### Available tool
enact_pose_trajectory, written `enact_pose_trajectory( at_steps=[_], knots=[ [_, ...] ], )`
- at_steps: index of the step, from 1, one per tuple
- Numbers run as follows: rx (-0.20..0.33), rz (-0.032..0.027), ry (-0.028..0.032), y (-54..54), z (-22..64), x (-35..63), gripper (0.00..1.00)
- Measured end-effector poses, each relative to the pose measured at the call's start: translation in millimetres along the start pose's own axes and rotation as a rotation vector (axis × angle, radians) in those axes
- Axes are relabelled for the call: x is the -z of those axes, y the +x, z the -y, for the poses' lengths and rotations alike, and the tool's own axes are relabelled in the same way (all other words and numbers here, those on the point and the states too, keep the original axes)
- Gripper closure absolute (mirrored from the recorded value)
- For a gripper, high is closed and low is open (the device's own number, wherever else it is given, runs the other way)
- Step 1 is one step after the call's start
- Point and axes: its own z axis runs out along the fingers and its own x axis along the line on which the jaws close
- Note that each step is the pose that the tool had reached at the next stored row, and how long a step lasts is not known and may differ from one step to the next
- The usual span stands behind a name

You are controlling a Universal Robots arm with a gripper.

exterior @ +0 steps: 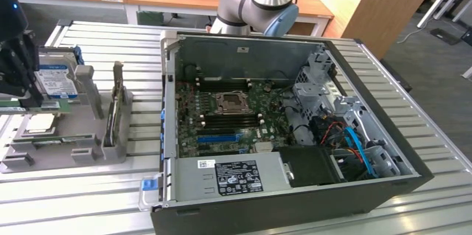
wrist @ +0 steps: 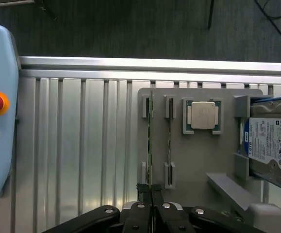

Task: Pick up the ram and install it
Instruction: 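Pick up the ram and move it above insertion slot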

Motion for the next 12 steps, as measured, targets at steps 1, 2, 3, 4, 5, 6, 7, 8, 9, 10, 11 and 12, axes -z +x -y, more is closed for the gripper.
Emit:
enact_pose_trajectory(
  at_steps=[1, 2, 3, 4, 5, 6, 7, 8, 9, 10, 11, 12],
  knots=[
    [0.0, 0.0, 0.0, 0.1, 0.1, 3.0, 0.88],
    [0.0, -0.0001, 0.0, 0.2, 0.2, 5.9, 0.88],
    [0.0, 0.0, 0.0, 0.3, 0.2, 8.8, 0.88],
    [0.0, 0.0, 0.0, 0.3, 0.3, 11.5, 0.88],
    [0.0, -0.0001, -0.0001, 0.4, 0.4, 14.3, 0.88],
    [0.0, 0.0, 0.0, 0.5, 0.4, 16.7, 0.88],
    [0.0, 0.0, 0.0, 0.5, 0.5, 19.2, 0.88],
    [0.0, 0.0, 0.0, 0.6, 0.6, 21.7, 0.88],
    [0.0, 0.0, 0.0, 0.7, 0.6, 24.2, 0.88],
    [0.0, -0.0001, 0.0, 0.7, 0.7, 26.5, 0.88],
    [0.0, 0.0, 0.0, 0.8, 0.7, 28.7, 0.88],
    [0.0, -0.0001, -0.0001, 0.9, 0.8, 31.0, 0.88]
  ],
)
